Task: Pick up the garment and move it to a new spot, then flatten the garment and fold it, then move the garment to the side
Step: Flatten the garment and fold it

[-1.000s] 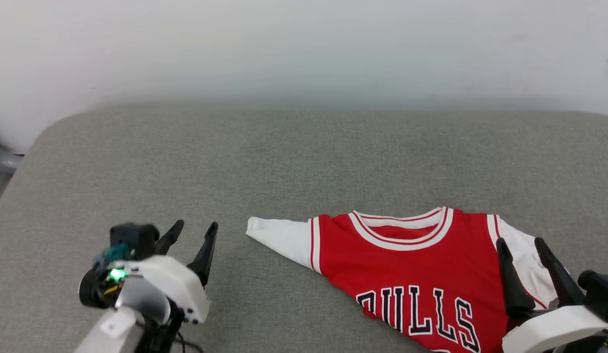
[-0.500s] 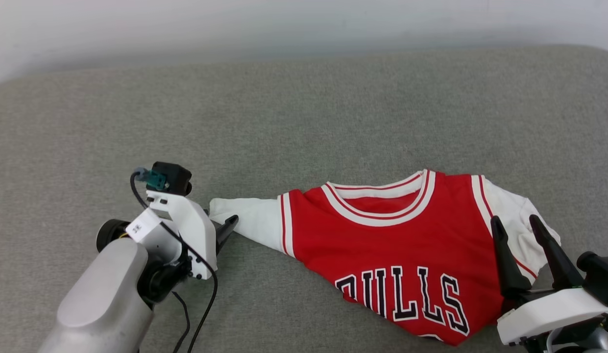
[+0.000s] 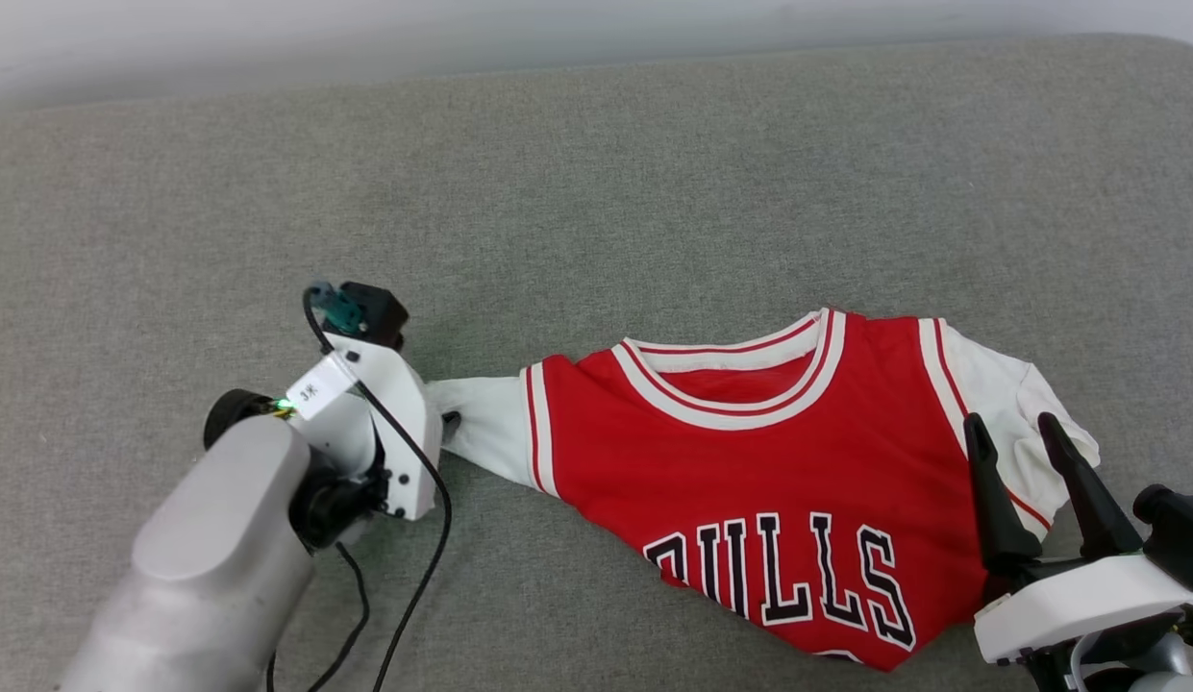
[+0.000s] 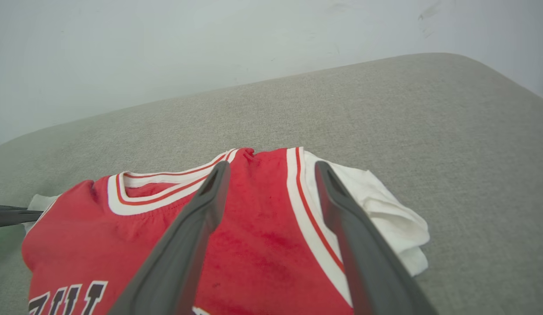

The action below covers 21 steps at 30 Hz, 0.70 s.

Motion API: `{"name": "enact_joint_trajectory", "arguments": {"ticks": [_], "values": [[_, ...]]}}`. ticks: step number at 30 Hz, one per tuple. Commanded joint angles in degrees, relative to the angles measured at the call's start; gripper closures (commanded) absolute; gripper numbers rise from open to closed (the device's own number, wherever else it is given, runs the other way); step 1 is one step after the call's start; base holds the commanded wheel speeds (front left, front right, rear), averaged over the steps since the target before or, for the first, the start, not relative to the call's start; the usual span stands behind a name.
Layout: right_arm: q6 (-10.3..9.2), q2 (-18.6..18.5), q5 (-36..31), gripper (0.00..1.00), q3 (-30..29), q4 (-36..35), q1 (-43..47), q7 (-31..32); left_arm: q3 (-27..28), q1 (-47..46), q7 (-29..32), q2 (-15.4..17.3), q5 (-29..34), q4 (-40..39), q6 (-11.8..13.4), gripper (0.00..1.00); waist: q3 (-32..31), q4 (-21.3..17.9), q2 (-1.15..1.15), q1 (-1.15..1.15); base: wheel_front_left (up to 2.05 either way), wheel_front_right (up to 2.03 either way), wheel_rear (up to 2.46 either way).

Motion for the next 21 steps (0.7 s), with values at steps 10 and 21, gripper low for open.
{"name": "enact_joint_trajectory", "arguments": {"ticks": [10,21], "values": [[-0.04,0.1,1.8,0.00,-4.8,4.3,-0.7,1.4,1.7,5.4,-17.6,1.9,4.1,0.1,4.0,1.00,-3.9,2.6,0.00,0.00,0.00,0.00,0.00],[-0.04,-3.0,3.1,0.00,-11.1,13.5,-5.1,13.6,4.4,10.8,-20.4,6.9,4.2,-12.6,8.5,1.00,-6.6,5.6,0.00,0.00,0.00,0.00,0.00]]}}
